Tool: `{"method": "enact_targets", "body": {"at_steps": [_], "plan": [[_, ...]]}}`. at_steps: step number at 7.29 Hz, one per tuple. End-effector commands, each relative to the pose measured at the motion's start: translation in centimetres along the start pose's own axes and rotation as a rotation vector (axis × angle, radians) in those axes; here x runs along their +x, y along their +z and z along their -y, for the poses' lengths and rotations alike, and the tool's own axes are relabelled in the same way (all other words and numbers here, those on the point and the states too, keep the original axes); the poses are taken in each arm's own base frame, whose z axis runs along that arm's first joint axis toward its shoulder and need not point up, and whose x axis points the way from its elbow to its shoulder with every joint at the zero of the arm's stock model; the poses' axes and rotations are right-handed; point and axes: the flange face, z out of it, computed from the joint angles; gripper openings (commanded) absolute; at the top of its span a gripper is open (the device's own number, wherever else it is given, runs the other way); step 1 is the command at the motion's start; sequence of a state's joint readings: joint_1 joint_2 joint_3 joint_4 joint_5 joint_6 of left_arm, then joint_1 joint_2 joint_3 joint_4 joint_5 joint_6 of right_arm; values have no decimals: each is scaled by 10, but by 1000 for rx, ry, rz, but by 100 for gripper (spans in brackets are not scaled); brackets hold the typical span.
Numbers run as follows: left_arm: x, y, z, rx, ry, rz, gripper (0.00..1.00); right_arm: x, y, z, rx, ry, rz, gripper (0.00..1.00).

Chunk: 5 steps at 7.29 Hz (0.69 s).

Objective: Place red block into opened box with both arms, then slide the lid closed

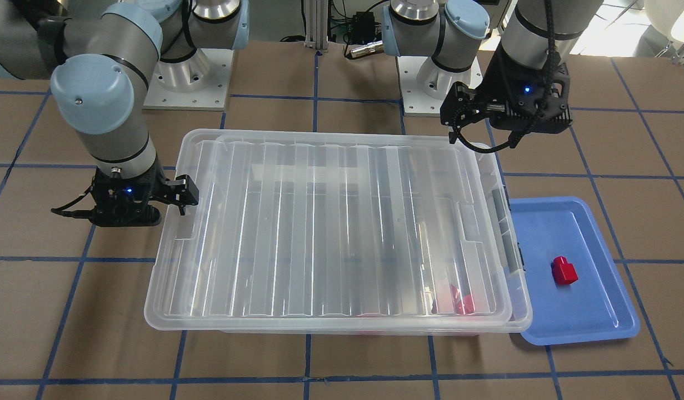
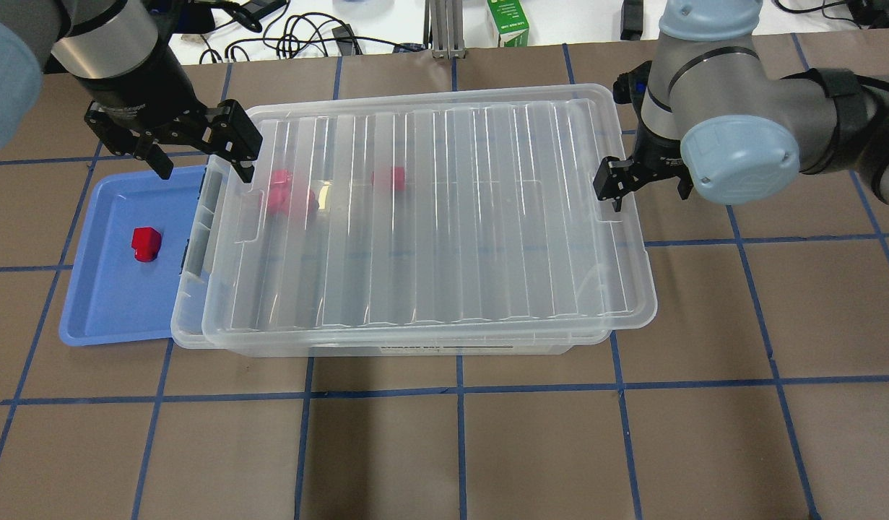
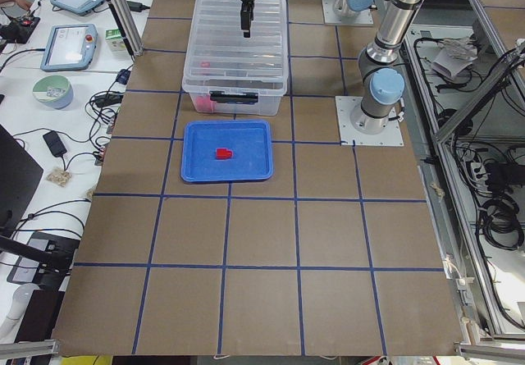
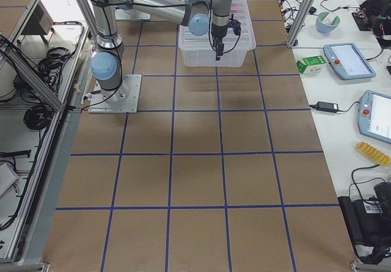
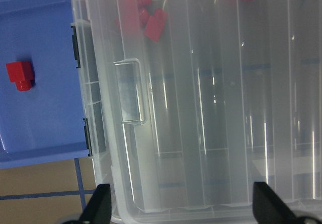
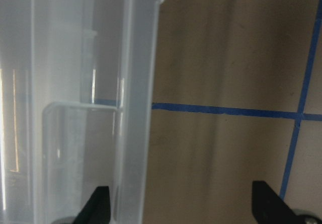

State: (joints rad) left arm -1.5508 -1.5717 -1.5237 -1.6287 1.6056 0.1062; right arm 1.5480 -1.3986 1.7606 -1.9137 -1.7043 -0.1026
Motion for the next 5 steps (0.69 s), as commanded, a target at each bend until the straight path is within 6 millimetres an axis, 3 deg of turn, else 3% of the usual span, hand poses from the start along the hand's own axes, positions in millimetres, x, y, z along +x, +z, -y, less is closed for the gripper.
{"method": "enact_targets", "body": {"at_steps": [1,2,3,4,5], "plan": [[-8,-10,-9,8,-11,18,100,56,6,3,-17,98,-8,100],[-20,-6,-5,-1,-19,20,100,78,8,0,-32,135,-5,100],[-52,0,1,-14,-67,10,100,85,3,0,-23,141,-7,100],[-119,23,9,-48,-107,-31,100,90,4,0,-26,127,-7,100],[-172,45,15,-61,-156,-122,100,99,3,0,-29,117,-34,100]]}}
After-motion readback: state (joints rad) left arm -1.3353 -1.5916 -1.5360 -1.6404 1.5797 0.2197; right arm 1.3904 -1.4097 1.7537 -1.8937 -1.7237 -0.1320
